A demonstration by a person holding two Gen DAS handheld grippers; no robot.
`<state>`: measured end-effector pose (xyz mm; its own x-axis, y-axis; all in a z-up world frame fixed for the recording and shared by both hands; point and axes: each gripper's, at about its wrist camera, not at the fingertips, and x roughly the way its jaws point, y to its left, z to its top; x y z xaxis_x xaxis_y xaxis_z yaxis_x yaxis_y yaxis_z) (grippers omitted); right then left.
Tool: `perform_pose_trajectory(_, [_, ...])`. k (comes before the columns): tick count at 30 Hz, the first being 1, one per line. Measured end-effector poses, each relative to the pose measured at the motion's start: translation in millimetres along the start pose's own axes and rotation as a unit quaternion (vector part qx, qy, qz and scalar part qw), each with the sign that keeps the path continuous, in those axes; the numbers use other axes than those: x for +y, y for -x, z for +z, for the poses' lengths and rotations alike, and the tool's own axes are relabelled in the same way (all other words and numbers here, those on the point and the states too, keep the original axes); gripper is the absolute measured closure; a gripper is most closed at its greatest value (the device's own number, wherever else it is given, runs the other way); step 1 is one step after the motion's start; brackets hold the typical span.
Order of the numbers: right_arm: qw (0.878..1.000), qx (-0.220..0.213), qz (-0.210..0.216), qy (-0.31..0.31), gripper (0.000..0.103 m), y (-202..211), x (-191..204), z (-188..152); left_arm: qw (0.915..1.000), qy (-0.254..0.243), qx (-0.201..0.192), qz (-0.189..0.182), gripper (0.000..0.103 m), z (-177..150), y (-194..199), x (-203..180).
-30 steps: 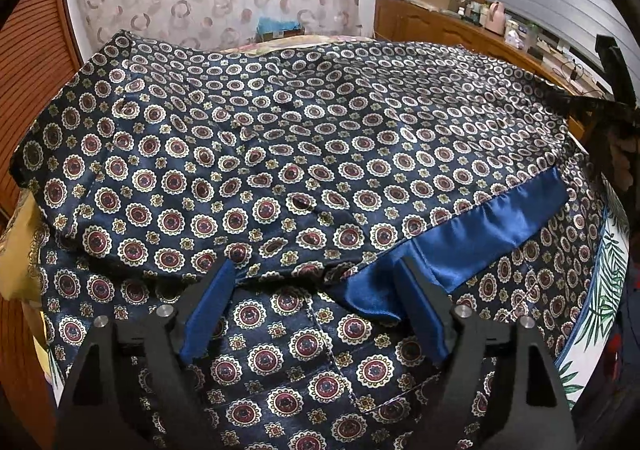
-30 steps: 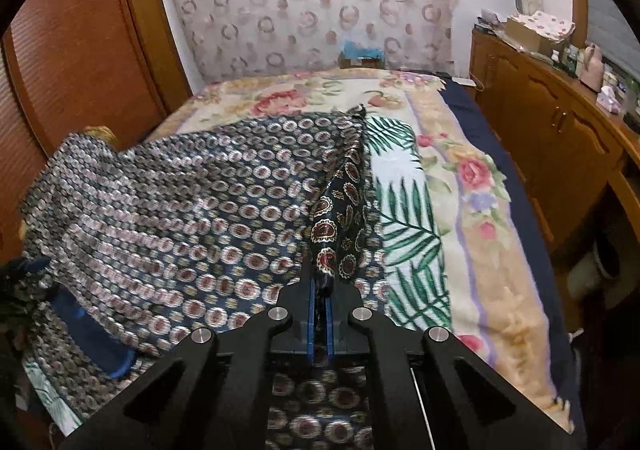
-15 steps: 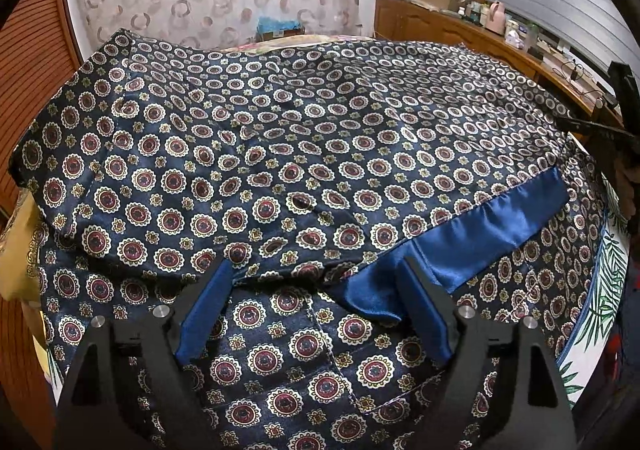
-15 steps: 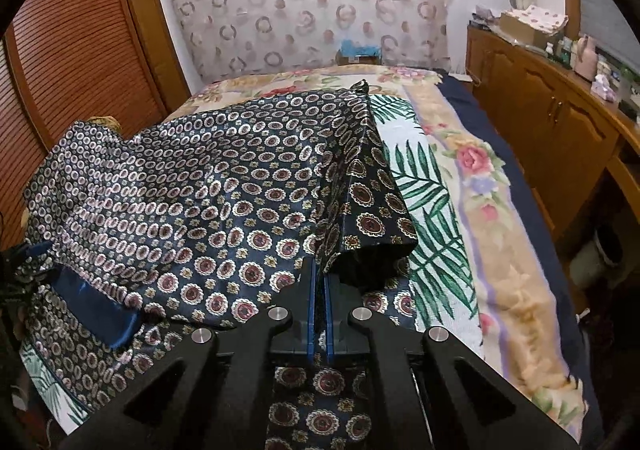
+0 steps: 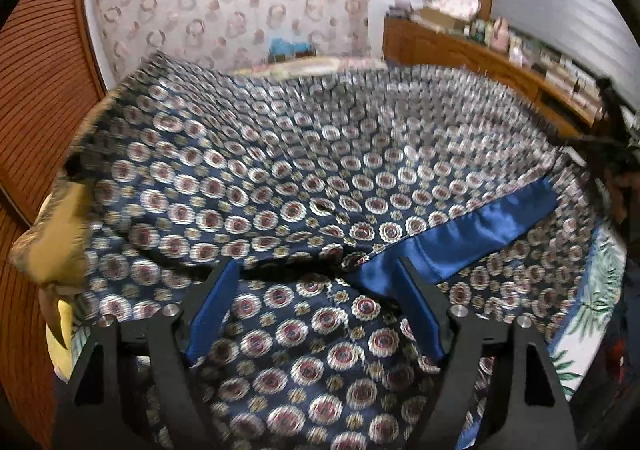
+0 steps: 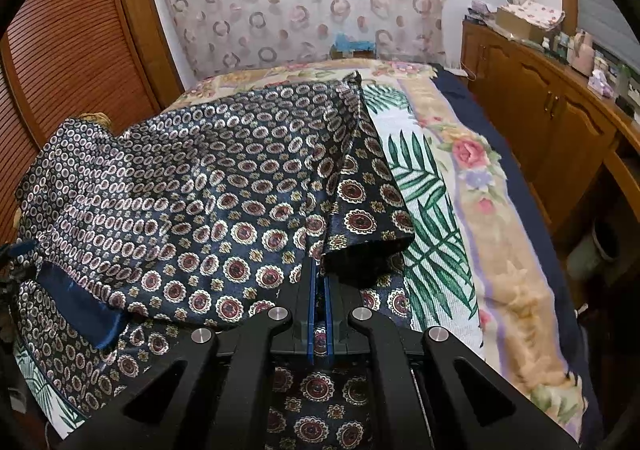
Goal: Fold small clothes
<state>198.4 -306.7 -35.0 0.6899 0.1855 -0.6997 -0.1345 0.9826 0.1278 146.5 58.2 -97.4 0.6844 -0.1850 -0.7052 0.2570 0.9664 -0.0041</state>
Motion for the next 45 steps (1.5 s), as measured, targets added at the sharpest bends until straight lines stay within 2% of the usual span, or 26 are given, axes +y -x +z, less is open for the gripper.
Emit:
perform_pose_trajectory(2, [1.0,-0.003,0.004,-0.005,0.1,1,-2,2,0.9998,0.014,-0.012,0.002,0.035,0,12,10])
perform_pose_trajectory(5, [1.0,-0.006,0.006,-0.011,0.1,2,-5,1,0.9982,0.039,-0.037,0.029,0.045,4,32,35])
perform_pose_trajectory(7, [1.0,-0.007,0.005,-0.011,0.1,3,-6,1,0.9959,0.058,-0.054,0.043,0.049,7,44,51])
perform_pose_trajectory(11, [1.0,-0.007,-0.008,0.01,0.1,8,2,-1,0.9914,0.078,-0.073,0.075,0.049,20,58,80])
perform_pose_trajectory(14, [0.999,-0.016,-0.017,0.023,0.096,20,7,-2,0.9908,0.068,-0.071,0.093,0.05,32,57,89])
perform_pose_trajectory(16, [0.999,-0.025,-0.024,0.026,0.072,28,7,-1,0.9914,0.06,-0.064,0.097,0.056,40,49,92])
perform_pose_trajectory(18, [0.999,-0.038,-0.024,0.024,0.061,36,4,2,0.9917,0.052,-0.059,0.102,0.062,46,41,94])
perform_pose_trajectory(19, [0.999,-0.042,-0.024,0.024,0.061,37,3,3,0.9918,0.049,-0.055,0.104,0.067,47,36,95])
perform_pose_trajectory(25, [0.998,-0.038,-0.045,0.027,0.061,35,-5,14,0.9921,0.042,-0.028,0.115,0.067,56,11,96])
perform_pose_trajectory(27, [0.998,-0.025,-0.048,0.028,0.061,25,-9,20,0.9922,0.038,-0.023,0.117,0.071,58,6,95])
perform_pose_trajectory(30, [0.999,0.003,-0.036,0.023,0.061,7,-11,24,0.9888,0.04,-0.021,0.142,0.087,60,2,96])
perform_pose_trajectory(32, [0.999,0.022,-0.011,0.024,0.061,-2,-10,24,0.9889,0.041,-0.022,0.141,0.095,61,3,95])
perform_pose_trajectory(35, [0.999,0.018,-0.004,0.036,0.061,-5,-2,25,0.9905,0.04,-0.025,0.129,0.099,63,8,94])
perform_pose_trajectory(36, [0.999,0.017,0.0,0.038,0.07,-5,0,25,0.991,0.039,-0.025,0.126,0.1,64,10,93])
perform_pose_trajectory(37, [0.999,0.016,0.005,0.043,0.088,-5,4,25,0.9914,0.039,-0.026,0.122,0.1,65,11,92])
perform_pose_trajectory(38, [0.999,0.018,0.007,0.049,0.094,-6,6,25,0.9919,0.039,-0.026,0.118,0.1,66,13,91])
perform_pose_trajectory(40, [0.997,0.022,0.009,0.068,0.099,-8,14,24,0.9922,0.036,-0.033,0.114,0.1,69,18,87])
perform_pose_trajectory(45, [0.997,-0.003,0.032,0.065,0.102,5,20,26,0.9946,0.038,-0.06,0.075,0.101,76,41,73])
